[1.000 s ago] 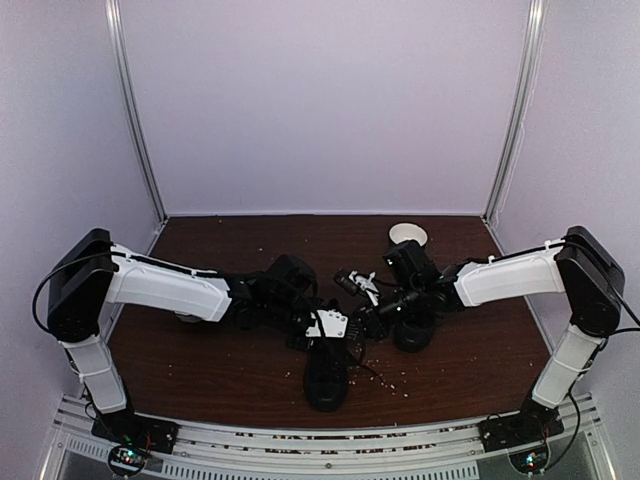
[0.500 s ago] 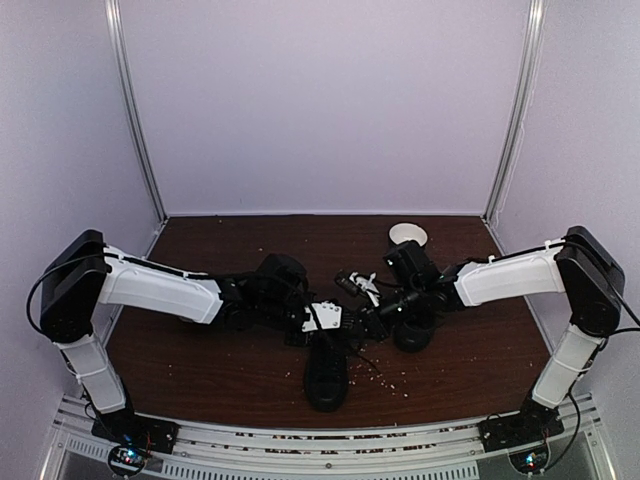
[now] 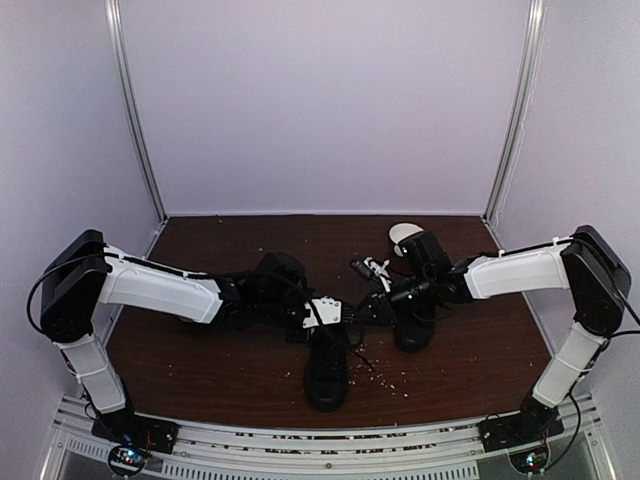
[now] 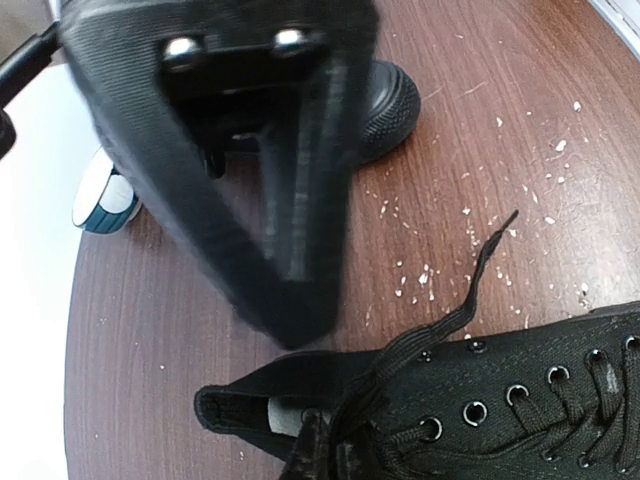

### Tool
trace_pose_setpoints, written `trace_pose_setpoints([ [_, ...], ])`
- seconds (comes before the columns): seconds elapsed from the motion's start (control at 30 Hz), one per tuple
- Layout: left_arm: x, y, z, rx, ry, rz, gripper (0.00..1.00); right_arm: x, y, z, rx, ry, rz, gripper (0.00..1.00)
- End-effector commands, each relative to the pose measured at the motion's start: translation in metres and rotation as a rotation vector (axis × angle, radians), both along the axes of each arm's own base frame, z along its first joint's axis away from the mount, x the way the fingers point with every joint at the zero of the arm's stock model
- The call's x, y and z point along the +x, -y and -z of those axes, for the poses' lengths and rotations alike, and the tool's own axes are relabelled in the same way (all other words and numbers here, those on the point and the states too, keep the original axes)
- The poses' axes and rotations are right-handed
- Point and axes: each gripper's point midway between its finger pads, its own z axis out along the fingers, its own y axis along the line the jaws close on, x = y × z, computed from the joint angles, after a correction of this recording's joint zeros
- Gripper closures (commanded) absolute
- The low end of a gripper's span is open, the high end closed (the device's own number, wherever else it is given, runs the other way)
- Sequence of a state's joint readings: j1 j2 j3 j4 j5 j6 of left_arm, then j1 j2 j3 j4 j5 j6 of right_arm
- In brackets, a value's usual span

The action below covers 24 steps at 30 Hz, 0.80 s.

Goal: Tie the shoes
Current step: Tie the loops with the shoelace on the shoe.

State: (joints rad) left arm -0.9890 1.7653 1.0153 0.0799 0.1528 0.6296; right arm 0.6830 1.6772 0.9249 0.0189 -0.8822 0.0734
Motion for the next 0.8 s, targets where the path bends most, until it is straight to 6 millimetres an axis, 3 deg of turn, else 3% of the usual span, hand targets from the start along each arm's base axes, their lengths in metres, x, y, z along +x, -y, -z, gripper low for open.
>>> trace_pose_setpoints([
  [0.0,0.007,0.003,-0.017,-0.066,0.031,-0.021,1.00,0.014,-0.012,-0.009,0.062,0.004,0.012,0.84],
  [0.17,0.007,0.003,-0.014,-0.058,0.024,-0.023,1.00,0.022,-0.026,0.000,0.078,-0.024,-0.001,0.86],
  [0.43,0.008,0.002,-0.012,-0.058,0.024,-0.031,1.00,0.001,-0.040,0.010,0.101,-0.068,-0.109,0.86],
  [0.77,0.014,0.002,-0.014,-0.090,0.040,-0.068,0.85,-0.007,-0.043,0.020,0.094,-0.100,-0.146,0.81],
])
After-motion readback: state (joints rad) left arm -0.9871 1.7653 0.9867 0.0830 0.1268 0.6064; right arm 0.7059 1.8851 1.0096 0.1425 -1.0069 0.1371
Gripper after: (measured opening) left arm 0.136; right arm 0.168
